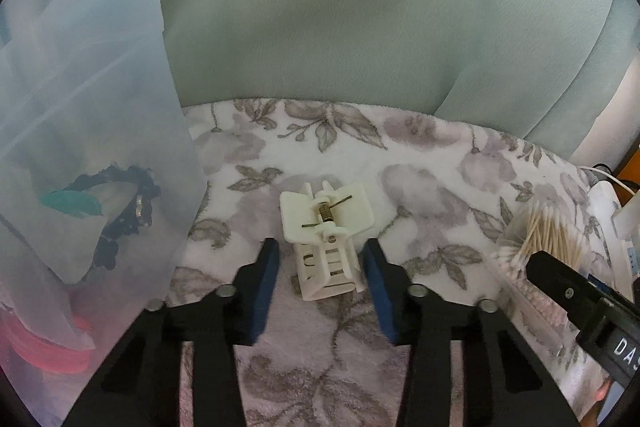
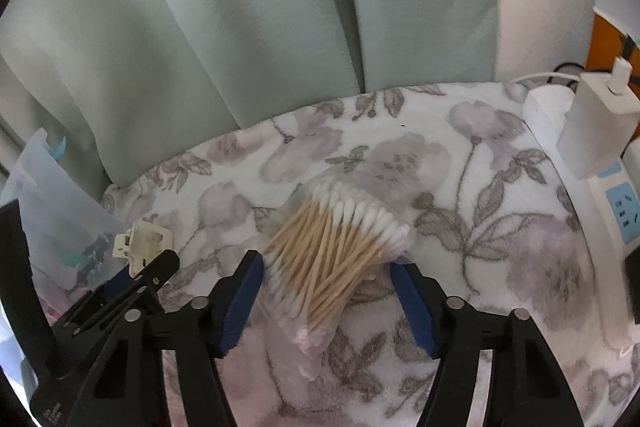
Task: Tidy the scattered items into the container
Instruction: 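Close the left gripper on the white hair clip while the right lowers around the swab bag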
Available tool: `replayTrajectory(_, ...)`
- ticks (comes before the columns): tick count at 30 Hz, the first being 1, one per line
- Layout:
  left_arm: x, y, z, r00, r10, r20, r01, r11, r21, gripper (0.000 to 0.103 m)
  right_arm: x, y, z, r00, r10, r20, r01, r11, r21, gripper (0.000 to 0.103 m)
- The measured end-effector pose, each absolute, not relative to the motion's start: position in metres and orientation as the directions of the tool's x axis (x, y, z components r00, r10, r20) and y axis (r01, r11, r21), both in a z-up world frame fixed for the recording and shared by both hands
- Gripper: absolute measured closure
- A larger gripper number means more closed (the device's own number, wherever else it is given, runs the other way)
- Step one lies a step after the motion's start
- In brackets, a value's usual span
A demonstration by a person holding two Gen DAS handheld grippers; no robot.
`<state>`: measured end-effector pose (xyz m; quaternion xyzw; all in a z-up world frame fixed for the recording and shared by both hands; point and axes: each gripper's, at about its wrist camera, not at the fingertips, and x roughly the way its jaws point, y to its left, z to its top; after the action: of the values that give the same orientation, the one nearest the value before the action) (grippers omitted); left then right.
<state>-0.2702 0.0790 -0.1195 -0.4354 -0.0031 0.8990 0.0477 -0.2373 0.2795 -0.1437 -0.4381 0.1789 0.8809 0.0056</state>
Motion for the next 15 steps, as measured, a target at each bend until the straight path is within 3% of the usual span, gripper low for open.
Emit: replayTrajectory(15,-0.254,0.082,-0.108,-0.62,0.134,-0.773,-0.097,-0.991,-0.094,0.071,-0.204,0.296,-0.135,-0.62,-0.193,-0.761,-0.218,-0.889,0.403,0.042)
